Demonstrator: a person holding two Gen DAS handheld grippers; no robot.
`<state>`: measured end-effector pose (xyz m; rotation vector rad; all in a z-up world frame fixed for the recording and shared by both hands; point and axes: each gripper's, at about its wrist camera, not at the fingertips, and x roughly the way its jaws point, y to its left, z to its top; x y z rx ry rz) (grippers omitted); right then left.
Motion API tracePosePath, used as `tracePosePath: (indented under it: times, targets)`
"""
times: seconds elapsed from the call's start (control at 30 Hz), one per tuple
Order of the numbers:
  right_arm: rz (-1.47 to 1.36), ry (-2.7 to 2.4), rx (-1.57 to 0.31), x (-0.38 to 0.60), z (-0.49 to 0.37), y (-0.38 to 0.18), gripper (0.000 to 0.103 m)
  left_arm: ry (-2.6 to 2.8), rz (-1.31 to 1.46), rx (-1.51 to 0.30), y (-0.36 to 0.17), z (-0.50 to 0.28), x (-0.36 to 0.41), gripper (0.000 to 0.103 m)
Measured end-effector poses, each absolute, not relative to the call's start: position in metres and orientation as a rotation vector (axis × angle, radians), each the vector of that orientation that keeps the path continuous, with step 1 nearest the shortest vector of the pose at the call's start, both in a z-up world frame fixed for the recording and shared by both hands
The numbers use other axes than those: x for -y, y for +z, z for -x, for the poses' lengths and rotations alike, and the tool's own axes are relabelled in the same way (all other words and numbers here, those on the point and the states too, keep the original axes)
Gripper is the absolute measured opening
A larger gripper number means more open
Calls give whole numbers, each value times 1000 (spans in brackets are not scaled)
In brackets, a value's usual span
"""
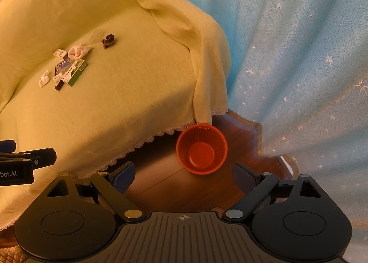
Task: Organize objects
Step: 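Move the right gripper down toward the orange mesh wastebasket on the floor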
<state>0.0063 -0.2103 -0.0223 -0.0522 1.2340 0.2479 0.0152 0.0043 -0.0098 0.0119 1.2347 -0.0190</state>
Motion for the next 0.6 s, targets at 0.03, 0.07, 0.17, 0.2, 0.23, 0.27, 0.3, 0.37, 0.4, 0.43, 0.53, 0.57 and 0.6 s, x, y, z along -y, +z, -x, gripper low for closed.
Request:
tracePosePath:
  times: [0.03, 0.07, 0.17, 0.2, 0.23, 0.27, 0.3, 0.37, 0.4, 0.43, 0.53, 0.57, 0.6]
  targets:
    - [53, 248, -1234, 210, -6, -22, 89, -19, -11, -1236, -10, -15, -4, 102]
    - [52, 248, -1234, 210, -6, -22, 89, -18, -11, -1237, -10, -16, -4, 102]
    - [53, 249, -1236, 210, -5, -24, 89, -16, -12, -1240, -11, -18, -3, 102]
    - [54, 250, -1236, 210, -6, -24, 89, -15, -11, -1241, -12, -18, -3, 102]
    - [55, 250, -1237, 210, -5, -24, 89, -15, -10, -1242, -12, -18, -3, 102]
    - [55, 250, -1237, 210, -5, -25, 89, -14, -9, -1243, -12, -18, -2, 102]
    - [57, 251, -1238, 210, -5, -25, 89, -14, -9, -1243, -12, -18, -2, 102]
    - [59, 254, -1240, 210, -6, -26, 89, -12, -9, -1243, -13, -18, -2, 102]
    - [61, 255, -1241, 210, -6, -26, 89, -12, -10, -1243, -12, -19, -2, 102]
    - [62, 256, -1242, 210, -6, -27, 89, -11, -10, -1243, -13, -19, -1, 102]
    - [69, 260, -1244, 208, -8, -28, 89, -13, -20, -1238, -15, -19, 0, 102]
    - [73, 262, -1244, 208, -8, -29, 89, -13, -21, -1237, -16, -20, -1, 102]
    - [76, 265, -1245, 208, -8, -30, 89, -12, -22, -1236, -16, -20, 0, 102]
